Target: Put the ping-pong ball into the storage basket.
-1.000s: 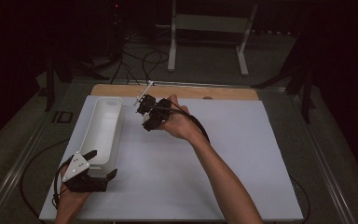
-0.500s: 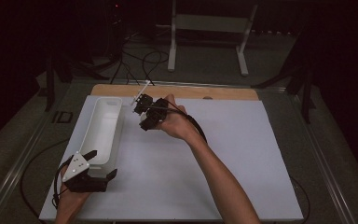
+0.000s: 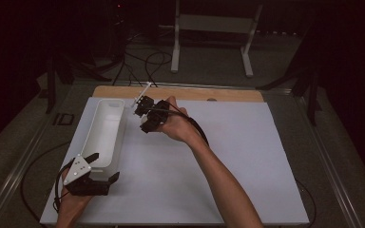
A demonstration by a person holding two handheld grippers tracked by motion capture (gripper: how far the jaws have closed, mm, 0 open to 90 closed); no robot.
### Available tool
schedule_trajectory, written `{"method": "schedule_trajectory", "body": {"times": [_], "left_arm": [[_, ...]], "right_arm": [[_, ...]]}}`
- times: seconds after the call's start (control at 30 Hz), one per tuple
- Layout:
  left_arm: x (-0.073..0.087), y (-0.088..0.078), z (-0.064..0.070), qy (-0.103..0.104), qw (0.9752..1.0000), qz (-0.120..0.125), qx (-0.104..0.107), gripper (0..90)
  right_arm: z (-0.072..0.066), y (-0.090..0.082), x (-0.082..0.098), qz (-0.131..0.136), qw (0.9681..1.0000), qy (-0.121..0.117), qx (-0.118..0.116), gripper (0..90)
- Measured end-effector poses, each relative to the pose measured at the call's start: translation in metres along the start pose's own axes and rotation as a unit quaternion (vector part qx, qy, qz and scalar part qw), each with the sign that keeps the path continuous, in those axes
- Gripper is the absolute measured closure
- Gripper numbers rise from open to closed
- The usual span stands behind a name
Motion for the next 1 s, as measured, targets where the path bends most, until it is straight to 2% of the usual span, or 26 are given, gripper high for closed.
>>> {"method": "schedule_trajectory", "body": {"times": [1.0], "left_arm": [[0.0,0.0,0.0,0.0,1.0,0.0,0.0,0.1]], "right_arm": [[-0.006,0.007,-0.011,0.01,0.9999,-0.002,-0.006,50.3]]}}
Point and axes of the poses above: each handheld gripper's, and its own axes: y roughly forward along the jaws, x roughly out of its underside, z roughly to its right, the point moved 10 cm from there along y, roughly forward along the jaws, and after that the axes turned 9 degrees about -x, right-handed, at the moved point
